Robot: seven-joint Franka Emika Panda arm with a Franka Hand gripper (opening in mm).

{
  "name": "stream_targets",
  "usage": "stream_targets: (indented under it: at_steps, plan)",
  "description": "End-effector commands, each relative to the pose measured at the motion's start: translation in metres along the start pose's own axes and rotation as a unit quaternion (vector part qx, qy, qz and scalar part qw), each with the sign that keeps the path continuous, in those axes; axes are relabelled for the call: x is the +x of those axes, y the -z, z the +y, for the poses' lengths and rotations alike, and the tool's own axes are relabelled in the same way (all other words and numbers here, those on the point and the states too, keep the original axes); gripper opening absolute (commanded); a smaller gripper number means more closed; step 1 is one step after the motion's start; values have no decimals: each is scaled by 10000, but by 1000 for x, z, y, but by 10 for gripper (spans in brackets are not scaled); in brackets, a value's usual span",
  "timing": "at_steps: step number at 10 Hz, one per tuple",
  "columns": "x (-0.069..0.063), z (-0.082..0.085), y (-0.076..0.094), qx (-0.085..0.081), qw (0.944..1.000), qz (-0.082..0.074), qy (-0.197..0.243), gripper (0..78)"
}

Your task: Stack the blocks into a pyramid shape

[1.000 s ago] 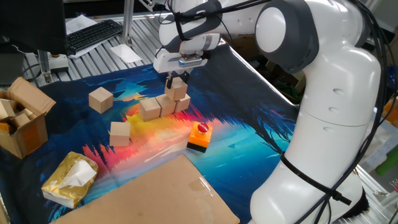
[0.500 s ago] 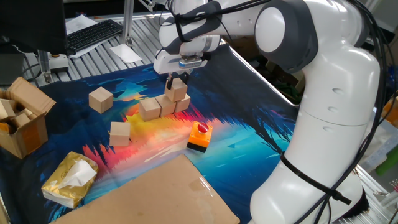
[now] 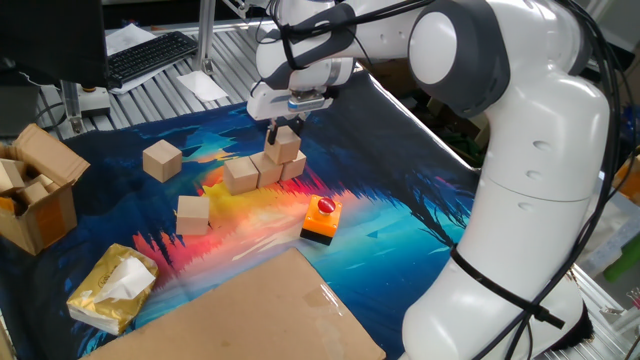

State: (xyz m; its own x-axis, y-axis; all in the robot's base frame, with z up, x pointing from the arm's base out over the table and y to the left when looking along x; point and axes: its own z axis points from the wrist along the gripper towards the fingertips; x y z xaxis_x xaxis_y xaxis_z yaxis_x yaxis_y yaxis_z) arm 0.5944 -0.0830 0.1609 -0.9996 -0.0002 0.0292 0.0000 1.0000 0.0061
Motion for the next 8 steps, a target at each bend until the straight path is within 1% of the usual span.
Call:
stream_targets:
  at_steps: [1,4,8]
  plan:
    - [-1,0,1,3,10000,-17,8,12]
    - [-2,0,-2,29,10000,-68,-55,12]
    - [-2,0,-2,77,9999,-83,-100,12]
